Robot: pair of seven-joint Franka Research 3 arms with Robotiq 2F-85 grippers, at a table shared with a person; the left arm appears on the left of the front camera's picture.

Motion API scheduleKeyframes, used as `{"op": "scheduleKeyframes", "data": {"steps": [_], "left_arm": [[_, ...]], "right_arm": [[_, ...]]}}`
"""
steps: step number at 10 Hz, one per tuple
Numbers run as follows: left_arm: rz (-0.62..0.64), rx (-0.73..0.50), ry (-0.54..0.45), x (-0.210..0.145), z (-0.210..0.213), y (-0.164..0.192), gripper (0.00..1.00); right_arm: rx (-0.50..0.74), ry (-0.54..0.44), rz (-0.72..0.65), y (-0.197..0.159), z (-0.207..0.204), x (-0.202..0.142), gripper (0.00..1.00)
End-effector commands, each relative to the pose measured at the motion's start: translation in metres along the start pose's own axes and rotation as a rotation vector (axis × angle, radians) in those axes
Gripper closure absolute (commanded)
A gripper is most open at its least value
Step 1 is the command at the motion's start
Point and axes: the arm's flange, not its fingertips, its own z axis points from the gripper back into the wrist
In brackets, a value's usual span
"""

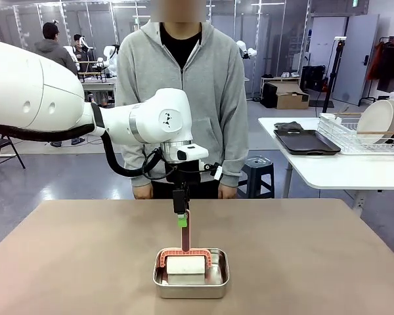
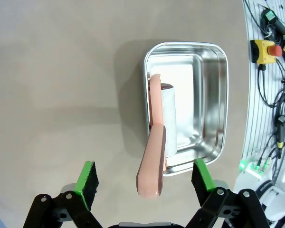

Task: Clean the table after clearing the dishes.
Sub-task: Place the Lint Roller back on top of the Airtight Container.

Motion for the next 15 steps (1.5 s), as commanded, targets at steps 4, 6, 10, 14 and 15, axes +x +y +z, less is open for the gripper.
{"op": "scheduleKeyframes", "data": {"steps": [4, 6, 10, 14, 15], "left_arm": [[0.000, 0.000, 0.000, 0.000, 0.000, 0.000, 0.00], [0.136, -0.049, -0.173, -0.041, 0.048, -0.015, 0.00], [0.374, -0.128, -0.646, -0.199, 0.109, -0.083, 0.00], [0.600, -0.310, -1.095, -0.391, 0.106, -0.152, 0.00], [0.639, -0.324, -1.182, -0.431, 0.094, -0.168, 0.00]], "right_arm": [[0.003, -0.001, -0.015, 0.005, 0.001, 0.000, 0.00], [0.003, -0.001, -0.015, 0.005, 0.001, 0.000, 0.00], [0.003, -0.001, -0.015, 0.005, 0.001, 0.000, 0.00], [0.003, -0.001, -0.015, 0.005, 0.001, 0.000, 0.00], [0.003, -0.001, -0.015, 0.005, 0.001, 0.000, 0.00]]}}
